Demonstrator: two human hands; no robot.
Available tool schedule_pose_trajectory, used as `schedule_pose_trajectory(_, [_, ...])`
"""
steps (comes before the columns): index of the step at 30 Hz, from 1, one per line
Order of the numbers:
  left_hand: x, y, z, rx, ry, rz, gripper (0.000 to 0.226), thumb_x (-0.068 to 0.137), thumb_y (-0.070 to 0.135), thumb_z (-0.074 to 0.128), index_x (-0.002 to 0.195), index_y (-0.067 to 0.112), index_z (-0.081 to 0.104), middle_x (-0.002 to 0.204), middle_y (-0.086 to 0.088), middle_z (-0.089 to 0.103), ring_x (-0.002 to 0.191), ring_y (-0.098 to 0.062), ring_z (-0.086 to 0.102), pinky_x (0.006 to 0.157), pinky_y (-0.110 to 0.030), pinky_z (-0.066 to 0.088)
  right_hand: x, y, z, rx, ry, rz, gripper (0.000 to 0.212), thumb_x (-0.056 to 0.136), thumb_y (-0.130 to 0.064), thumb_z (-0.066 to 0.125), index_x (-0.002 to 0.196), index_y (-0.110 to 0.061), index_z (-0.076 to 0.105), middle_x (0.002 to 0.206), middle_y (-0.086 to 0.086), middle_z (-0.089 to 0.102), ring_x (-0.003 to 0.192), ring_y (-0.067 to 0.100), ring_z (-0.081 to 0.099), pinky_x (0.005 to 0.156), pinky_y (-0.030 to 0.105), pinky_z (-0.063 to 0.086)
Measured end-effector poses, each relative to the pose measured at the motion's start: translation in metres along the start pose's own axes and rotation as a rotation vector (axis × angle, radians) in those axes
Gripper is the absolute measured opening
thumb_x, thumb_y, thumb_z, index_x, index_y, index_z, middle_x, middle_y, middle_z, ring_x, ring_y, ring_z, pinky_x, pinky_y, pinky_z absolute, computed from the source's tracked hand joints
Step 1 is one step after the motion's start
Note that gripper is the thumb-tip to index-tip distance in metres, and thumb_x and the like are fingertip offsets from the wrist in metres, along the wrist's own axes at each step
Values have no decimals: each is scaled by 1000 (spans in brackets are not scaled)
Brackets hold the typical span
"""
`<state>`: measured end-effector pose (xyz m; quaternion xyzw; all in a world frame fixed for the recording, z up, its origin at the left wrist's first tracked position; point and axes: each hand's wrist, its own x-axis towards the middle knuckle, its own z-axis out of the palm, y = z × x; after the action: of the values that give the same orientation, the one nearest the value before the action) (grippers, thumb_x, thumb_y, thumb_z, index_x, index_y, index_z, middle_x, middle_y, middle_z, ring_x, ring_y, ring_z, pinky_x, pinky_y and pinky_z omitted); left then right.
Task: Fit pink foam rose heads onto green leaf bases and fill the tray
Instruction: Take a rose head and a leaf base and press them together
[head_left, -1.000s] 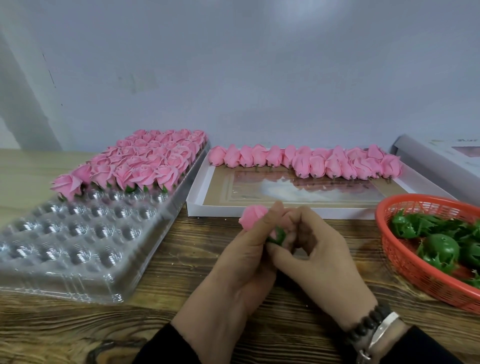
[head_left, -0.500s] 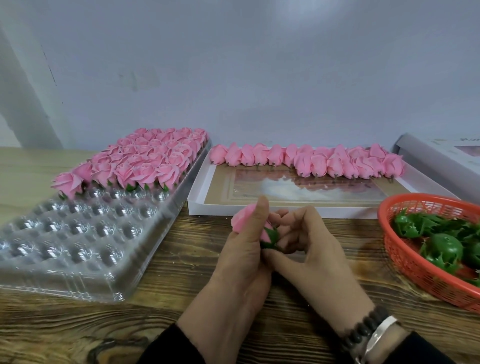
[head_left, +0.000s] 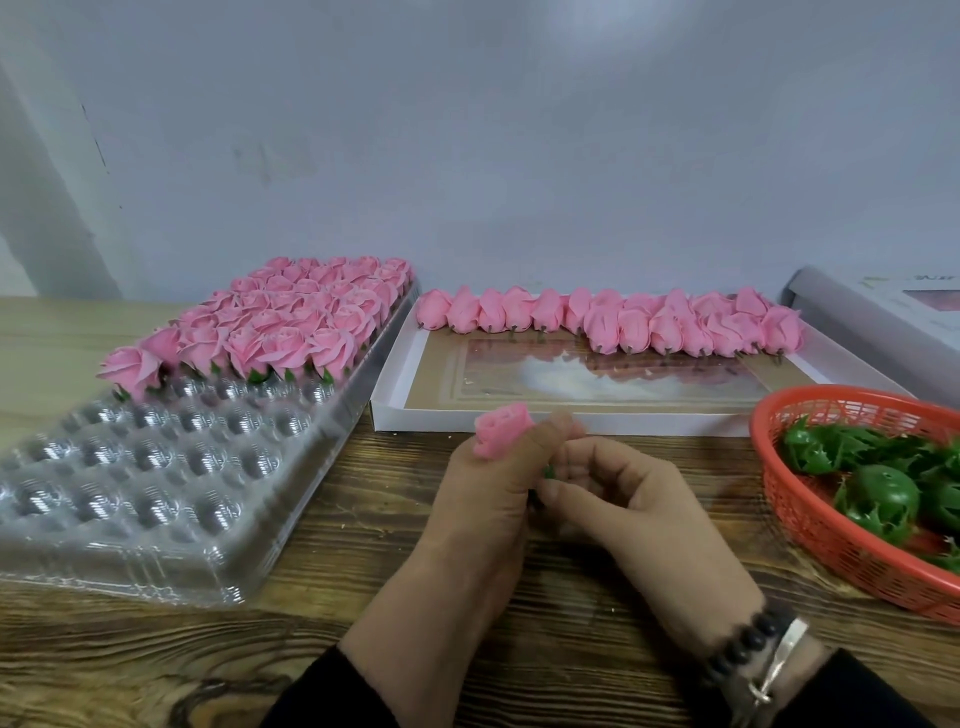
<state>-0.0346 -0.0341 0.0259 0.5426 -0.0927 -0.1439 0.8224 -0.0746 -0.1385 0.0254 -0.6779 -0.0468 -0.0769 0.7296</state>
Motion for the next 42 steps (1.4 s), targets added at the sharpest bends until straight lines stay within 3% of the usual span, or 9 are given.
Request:
schedule_pose_trajectory(8, [3,1,-6,675,38,267,24,79,6,67,60,20,60,51,10,56,53,-7,50,55,-23,43,0,1,-9,-466,92,-347,43,76,-14,70,111,-36,56,102,-9,60,94,1,56,84,8,39])
schedule_pose_trajectory(10, [2,-1,-6,728,-26,230,14,79,5,68,82,19,66,72,6,67,68,-7,62,60,-19,49,0,0,-10,-575,13,-374,46,73,-20,70,112,-40,56,106,-14,58,99,-4,54,85,5,36])
schedule_pose_trajectory(14, [3,-4,-10,824,-29,213,67,74,7,74,129,28,43,106,7,65,98,-7,62,80,-9,45,0,-1,-12,-603,-40,-348,36,74,-23,68,106,-37,62,97,-13,59,94,1,55,79,6,38])
schedule_pose_trajectory(17, [5,-6,-10,976,-45,224,91,75,16,73,145,32,18,107,7,62,100,-7,57,76,-3,36,0,0,-13,-579,-14,-339,28,78,-14,72,96,-35,66,89,-14,59,88,3,56,74,10,42])
schedule_pose_trajectory(21, [5,-8,-9,968,-74,234,88,79,23,67,145,37,12,100,9,63,91,-4,56,66,5,36,-2,0,-11,-504,6,-313,19,81,-12,66,82,-31,69,84,-14,60,86,8,57,69,31,54])
schedule_pose_trajectory(28, [3,-6,-9,766,-114,199,104,65,14,82,138,49,15,104,1,57,93,-6,59,79,-12,46,4,1,-19,-460,217,-323,25,81,-5,65,77,-29,64,77,-5,65,75,8,61,65,18,48])
schedule_pose_trajectory(30, [2,-3,-9,848,-95,120,96,65,20,83,138,39,23,112,1,53,100,-8,56,85,-17,46,5,1,-21,-421,240,-316,20,81,-5,65,80,-25,65,79,-2,66,75,9,61,68,24,51])
schedule_pose_trajectory(35, [1,-5,-7,919,-87,142,33,72,21,77,96,21,54,86,8,61,73,6,57,58,-5,43,3,0,-17,-414,162,-301,18,81,-6,64,80,-24,66,77,-2,66,73,8,61,66,22,50])
schedule_pose_trajectory(42, [-3,-2,-3,858,-58,195,12,76,8,67,87,13,65,82,-2,68,79,-14,64,72,-28,53,1,-7,-8,-672,28,-465,10,80,-18,60,74,-24,64,82,-11,58,81,2,55,70,7,38])
